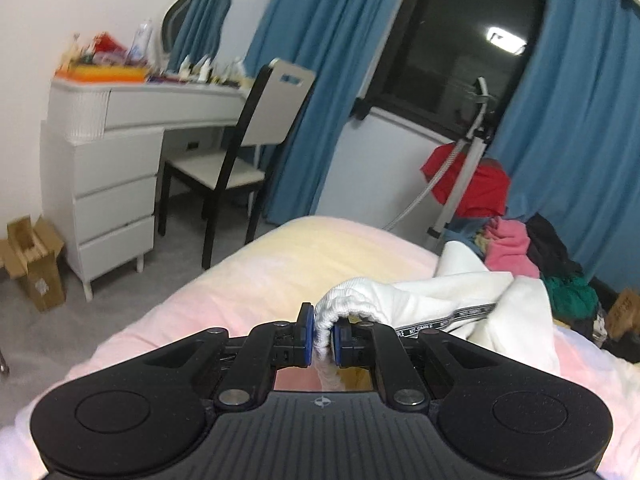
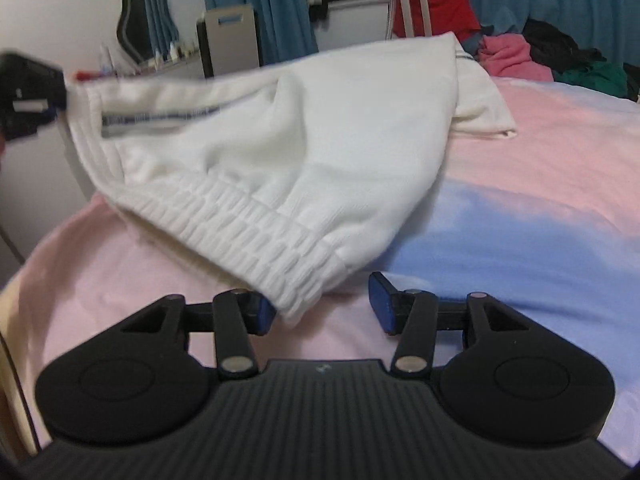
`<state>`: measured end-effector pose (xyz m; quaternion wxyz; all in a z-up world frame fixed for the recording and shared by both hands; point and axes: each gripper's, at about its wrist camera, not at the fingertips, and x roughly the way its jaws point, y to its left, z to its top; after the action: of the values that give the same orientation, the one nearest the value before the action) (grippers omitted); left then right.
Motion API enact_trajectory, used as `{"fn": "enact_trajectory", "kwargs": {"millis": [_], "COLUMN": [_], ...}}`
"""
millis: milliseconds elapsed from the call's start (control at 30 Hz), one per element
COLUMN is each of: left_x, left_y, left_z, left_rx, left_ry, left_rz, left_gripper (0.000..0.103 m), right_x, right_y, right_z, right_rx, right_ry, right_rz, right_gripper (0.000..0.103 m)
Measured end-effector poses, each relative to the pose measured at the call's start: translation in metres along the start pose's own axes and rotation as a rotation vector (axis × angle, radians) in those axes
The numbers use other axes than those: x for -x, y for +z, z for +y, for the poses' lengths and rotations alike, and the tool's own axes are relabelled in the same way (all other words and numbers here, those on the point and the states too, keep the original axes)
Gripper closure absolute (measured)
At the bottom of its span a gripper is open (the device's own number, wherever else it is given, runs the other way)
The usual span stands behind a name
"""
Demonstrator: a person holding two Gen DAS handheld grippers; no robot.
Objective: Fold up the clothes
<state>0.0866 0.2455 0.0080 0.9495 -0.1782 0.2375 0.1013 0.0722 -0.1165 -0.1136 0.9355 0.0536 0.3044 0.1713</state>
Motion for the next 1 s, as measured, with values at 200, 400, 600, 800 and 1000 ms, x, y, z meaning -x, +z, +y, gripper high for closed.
{"fn": "enact_trajectory", "kwargs": {"millis": [200, 400, 600, 800, 1000], "left_x": [-0.019, -0.025, -0.014, 0.005, 0.037], "left_y": [-0.003, -0.007, -0.008, -0.008, -0.016], "left_z": [0.006, 0.016, 0.036, 0.063, 0.054], "left_rx": [-0.006, 0.013, 0.133, 0.391, 0.489], "left_ry": [0.015, -0.001, -0.010, -0.053, -0.168], "left_rz": [0.076, 0.182, 0.331, 0.392, 0.287], "left_gripper": [0.092, 0.086, 0.056, 0.045, 0.045], "right_x": [0.020, 0.071, 0.068, 0.058, 0.054], "right_y": [0.011, 0.027, 0.010, 0.006, 0.004], "right_z": [0.008, 0.036, 0.046, 0.032, 0.035], "right_rx": [0.006, 0.200, 0.310, 0.215, 0.202], "right_ry": [-0.030, -0.170, -0.204, -0.164, -0.164], "right_rz": [-0.094, -0.258, -0.184, -0.110, -0.094], "right_gripper": [0.072, 0.076, 0.076, 0.075, 0.075]}}
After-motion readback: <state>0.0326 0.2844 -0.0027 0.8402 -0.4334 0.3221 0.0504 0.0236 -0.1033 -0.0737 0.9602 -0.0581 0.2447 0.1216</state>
